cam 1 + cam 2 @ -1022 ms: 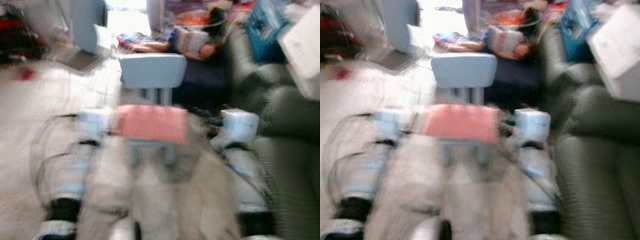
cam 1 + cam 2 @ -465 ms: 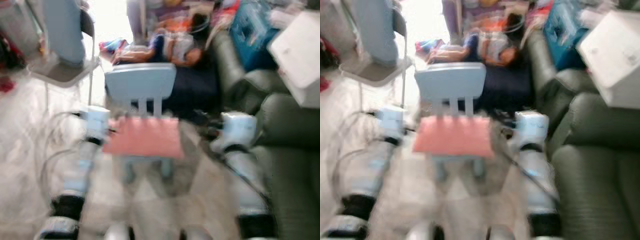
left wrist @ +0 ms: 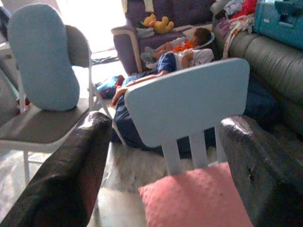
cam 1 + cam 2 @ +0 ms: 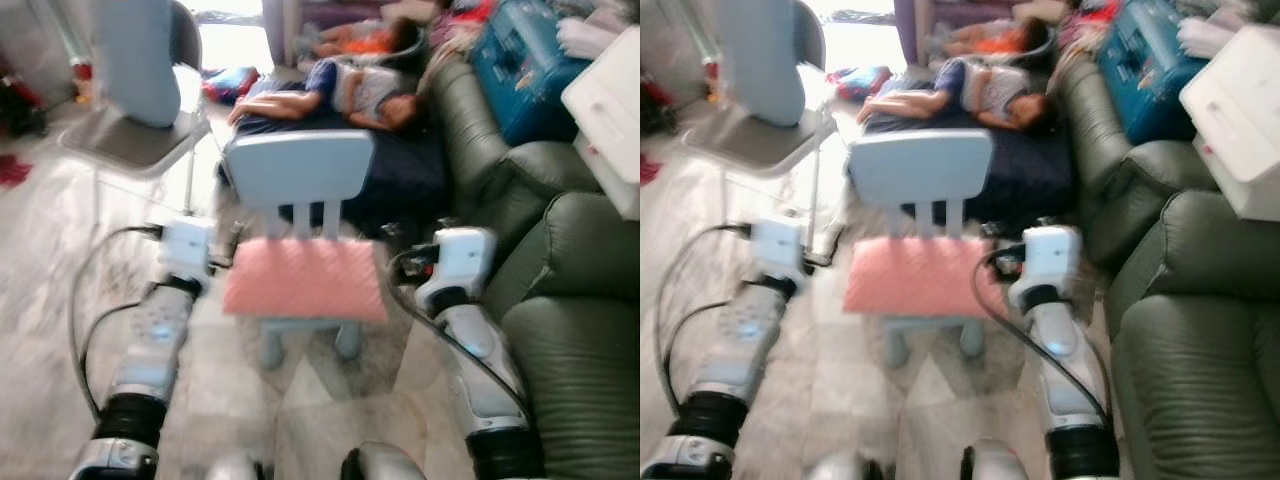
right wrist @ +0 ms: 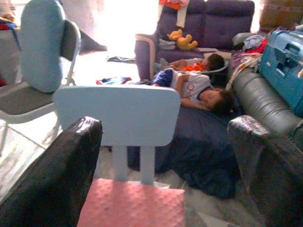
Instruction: Move the pillow to the sofa
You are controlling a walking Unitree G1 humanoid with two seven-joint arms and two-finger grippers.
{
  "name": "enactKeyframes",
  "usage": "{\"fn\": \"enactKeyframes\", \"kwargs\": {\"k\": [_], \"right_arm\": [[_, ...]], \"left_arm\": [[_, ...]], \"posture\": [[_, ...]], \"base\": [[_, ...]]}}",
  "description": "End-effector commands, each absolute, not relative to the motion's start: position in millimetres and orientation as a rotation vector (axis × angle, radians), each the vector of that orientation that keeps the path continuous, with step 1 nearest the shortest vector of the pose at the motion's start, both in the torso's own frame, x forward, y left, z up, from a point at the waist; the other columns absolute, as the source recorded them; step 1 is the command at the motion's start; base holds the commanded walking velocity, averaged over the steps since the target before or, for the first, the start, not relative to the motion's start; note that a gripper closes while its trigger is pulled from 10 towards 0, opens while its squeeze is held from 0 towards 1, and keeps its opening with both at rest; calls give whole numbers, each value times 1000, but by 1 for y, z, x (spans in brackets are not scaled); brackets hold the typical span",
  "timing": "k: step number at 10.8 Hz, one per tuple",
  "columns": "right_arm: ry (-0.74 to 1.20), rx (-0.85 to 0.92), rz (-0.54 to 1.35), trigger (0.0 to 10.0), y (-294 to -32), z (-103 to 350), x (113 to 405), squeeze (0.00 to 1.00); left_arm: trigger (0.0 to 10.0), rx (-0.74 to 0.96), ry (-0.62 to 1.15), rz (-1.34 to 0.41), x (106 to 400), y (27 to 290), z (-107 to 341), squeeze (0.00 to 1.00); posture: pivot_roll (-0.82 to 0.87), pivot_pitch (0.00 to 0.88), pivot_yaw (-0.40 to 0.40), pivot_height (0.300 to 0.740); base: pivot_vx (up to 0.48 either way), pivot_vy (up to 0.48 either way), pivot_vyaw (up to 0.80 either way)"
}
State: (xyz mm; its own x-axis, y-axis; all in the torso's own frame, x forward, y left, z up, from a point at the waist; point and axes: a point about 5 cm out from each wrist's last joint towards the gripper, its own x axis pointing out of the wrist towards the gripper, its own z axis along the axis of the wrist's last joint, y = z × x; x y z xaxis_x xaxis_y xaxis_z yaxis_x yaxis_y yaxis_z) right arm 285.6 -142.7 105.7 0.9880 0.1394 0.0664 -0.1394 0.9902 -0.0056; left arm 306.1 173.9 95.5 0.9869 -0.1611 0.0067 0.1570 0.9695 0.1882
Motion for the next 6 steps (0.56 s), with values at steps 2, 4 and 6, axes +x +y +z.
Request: {"fn": "enactKeyframes", "kwargs": {"k": [2,4,6], "right_arm": [[-71,-15,114,10000,-152,108,286,0],[-69,-16,114,10000,-151,107,287,0],[-66,-17,118,10000,-150,106,287,0]], "left_arm": [[10000,207,-44,-190,309,162,100,0],[10000,196,-45,-193,309,161,100,0],[10000,193,-46,-191,309,160,100,0]], "posture": [[-79,99,-16,740],[-79,98,-16,740],[-77,98,-15,740]], "base": [[480,0,0],[480,0,0],[480,0,0]]}}
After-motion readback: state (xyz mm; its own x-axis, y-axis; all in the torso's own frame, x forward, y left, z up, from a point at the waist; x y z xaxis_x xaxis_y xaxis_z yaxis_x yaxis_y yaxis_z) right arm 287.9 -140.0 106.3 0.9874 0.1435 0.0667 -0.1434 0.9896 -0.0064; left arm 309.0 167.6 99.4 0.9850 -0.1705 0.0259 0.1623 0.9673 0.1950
